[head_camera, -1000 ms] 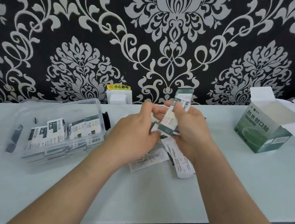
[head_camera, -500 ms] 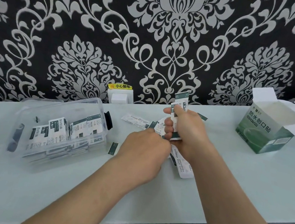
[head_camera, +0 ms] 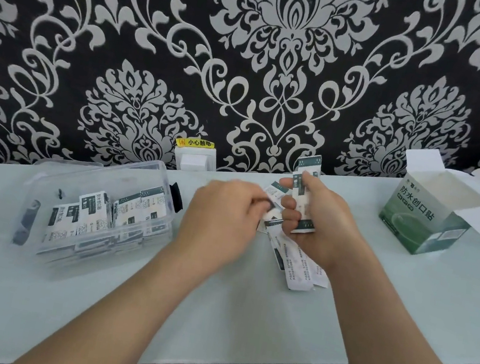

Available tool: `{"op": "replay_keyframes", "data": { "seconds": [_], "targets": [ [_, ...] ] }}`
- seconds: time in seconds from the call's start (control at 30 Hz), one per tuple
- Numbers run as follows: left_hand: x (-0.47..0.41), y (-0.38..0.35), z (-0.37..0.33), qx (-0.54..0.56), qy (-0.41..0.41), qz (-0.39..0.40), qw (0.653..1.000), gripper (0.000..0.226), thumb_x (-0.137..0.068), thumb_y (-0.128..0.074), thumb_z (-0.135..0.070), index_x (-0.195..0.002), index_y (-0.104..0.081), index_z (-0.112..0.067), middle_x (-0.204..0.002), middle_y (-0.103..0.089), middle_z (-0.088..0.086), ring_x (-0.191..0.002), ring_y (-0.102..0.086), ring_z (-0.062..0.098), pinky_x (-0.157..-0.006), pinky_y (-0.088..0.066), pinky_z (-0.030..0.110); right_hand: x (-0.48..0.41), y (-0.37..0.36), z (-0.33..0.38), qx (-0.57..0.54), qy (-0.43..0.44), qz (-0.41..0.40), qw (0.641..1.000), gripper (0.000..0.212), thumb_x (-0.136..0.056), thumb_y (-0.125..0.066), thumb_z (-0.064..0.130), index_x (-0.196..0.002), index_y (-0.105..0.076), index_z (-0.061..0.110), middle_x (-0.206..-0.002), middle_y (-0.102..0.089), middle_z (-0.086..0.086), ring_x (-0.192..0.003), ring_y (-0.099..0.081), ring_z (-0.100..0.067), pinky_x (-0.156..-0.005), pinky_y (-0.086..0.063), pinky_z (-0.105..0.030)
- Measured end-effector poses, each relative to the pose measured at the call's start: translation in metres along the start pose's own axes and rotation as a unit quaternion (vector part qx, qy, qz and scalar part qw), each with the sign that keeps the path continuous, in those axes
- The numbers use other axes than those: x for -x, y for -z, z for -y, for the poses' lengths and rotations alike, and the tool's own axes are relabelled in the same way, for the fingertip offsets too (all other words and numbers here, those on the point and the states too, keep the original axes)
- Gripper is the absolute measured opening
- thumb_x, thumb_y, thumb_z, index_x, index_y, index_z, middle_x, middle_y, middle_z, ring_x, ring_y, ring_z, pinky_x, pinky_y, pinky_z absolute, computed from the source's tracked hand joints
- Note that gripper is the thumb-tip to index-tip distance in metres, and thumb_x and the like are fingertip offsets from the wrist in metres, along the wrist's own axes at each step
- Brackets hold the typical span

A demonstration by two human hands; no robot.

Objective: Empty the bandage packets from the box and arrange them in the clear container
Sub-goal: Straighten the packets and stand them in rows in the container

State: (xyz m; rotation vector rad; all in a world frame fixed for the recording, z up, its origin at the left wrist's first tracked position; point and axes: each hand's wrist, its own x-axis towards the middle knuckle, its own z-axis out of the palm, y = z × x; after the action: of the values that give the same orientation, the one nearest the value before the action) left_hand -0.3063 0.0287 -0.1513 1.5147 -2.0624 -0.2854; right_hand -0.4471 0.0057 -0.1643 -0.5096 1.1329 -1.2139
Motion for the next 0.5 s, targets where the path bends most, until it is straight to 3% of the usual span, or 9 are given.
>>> {"op": "replay_keyframes", "data": {
  "seconds": [0.03, 0.1, 0.13, 0.17, 0.23, 0.3, 0.43, 0.5],
  "targets": [
    [-0.002, 0.008, 0.000, 0.119, 0.033, -0.024, 0.992, 0.014, -0.093, -0.061, -0.025, -0.089, -0.074, -0.025, -0.079, -0.073, -0.003, -0.076, -0.067, 0.016, -0.071, -0.053, 0.030, 0.001, -0.002, -0.001, -0.018, -0.010, 0.025, 0.999, 0.034, -0.101, -0.044, 0.037, -0.094, -0.062, 0.009, -0.061, -0.046, -0.003, -0.047, -0.034, -0.011, -0.041, -0.030, -0.019],
    [-0.002, 0.018, -0.007, 0.368, 0.114, -0.035, 0.922, 0.013, -0.093, -0.062, -0.018, -0.086, -0.073, -0.021, -0.075, -0.074, -0.002, -0.066, -0.069, 0.011, -0.063, -0.057, 0.029, 0.004, -0.010, -0.008, -0.040, -0.031, 0.082, 0.995, 0.040, -0.099, -0.046, 0.043, -0.098, -0.062, 0.007, -0.070, -0.056, -0.009, -0.054, -0.045, -0.015, -0.045, -0.038, -0.021],
    [-0.001, 0.017, -0.009, 0.444, 0.140, -0.032, 0.885, 0.012, -0.093, -0.062, -0.017, -0.088, -0.072, -0.015, -0.076, -0.074, 0.000, -0.066, -0.069, 0.012, -0.062, -0.058, 0.030, 0.006, -0.016, -0.012, -0.033, -0.032, 0.103, 0.994, 0.042, -0.098, -0.049, 0.044, -0.103, -0.064, 0.005, -0.080, -0.063, -0.013, -0.063, -0.055, -0.019, -0.051, -0.046, -0.025],
    [-0.002, 0.014, -0.010, 0.468, 0.152, -0.040, 0.869, 0.012, -0.094, -0.061, -0.017, -0.089, -0.071, -0.012, -0.078, -0.073, 0.003, -0.068, -0.068, 0.013, -0.066, -0.059, 0.032, 0.010, -0.022, -0.015, -0.020, -0.027, 0.118, 0.992, 0.041, -0.096, -0.053, 0.041, -0.109, -0.065, 0.005, -0.091, -0.067, -0.016, -0.074, -0.061, -0.024, -0.060, -0.051, -0.030],
    [-0.003, 0.001, -0.007, 0.457, 0.161, -0.081, 0.871, 0.013, -0.092, -0.063, -0.022, -0.086, -0.072, -0.015, -0.084, -0.072, 0.009, -0.076, -0.067, 0.015, -0.076, -0.058, 0.037, 0.016, -0.033, -0.019, -0.011, -0.014, 0.150, 0.989, 0.033, -0.093, -0.059, 0.031, -0.111, -0.066, 0.004, -0.096, -0.068, -0.016, -0.081, -0.066, -0.026, -0.065, -0.054, -0.033],
    [-0.006, -0.007, -0.003, 0.421, 0.157, -0.134, 0.883, 0.012, -0.089, -0.065, -0.030, -0.083, -0.071, -0.022, -0.091, -0.069, 0.007, -0.088, -0.067, 0.019, -0.082, -0.056, 0.039, 0.024, -0.039, -0.018, -0.022, -0.002, 0.176, 0.984, 0.029, -0.096, -0.053, 0.030, -0.107, -0.067, 0.007, -0.086, -0.071, -0.010, -0.071, -0.069, -0.021, -0.057, -0.054, -0.029],
    [-0.007, -0.007, 0.000, 0.348, 0.103, -0.193, 0.912, 0.011, -0.090, -0.064, -0.020, -0.091, -0.066, -0.031, -0.105, -0.056, -0.007, -0.103, -0.054, 0.013, -0.078, -0.045, 0.014, 0.030, -0.041, -0.015, -0.062, 0.001, 0.204, 0.977, 0.047, -0.101, -0.039, 0.045, -0.115, -0.065, 0.009, -0.096, -0.073, -0.013, -0.080, -0.072, -0.024, -0.062, -0.057, -0.032],
    [-0.005, -0.006, -0.002, 0.306, 0.070, -0.181, 0.932, 0.023, -0.091, -0.062, -0.014, -0.102, -0.063, -0.034, -0.109, -0.052, -0.014, -0.103, -0.051, 0.009, -0.079, -0.043, 0.014, 0.029, -0.041, -0.017, -0.022, 0.029, 0.184, 0.982, 0.047, -0.101, -0.039, 0.046, -0.107, -0.069, 0.009, -0.096, -0.074, -0.013, -0.081, -0.072, -0.024, -0.064, -0.056, -0.032]
  ]
}}
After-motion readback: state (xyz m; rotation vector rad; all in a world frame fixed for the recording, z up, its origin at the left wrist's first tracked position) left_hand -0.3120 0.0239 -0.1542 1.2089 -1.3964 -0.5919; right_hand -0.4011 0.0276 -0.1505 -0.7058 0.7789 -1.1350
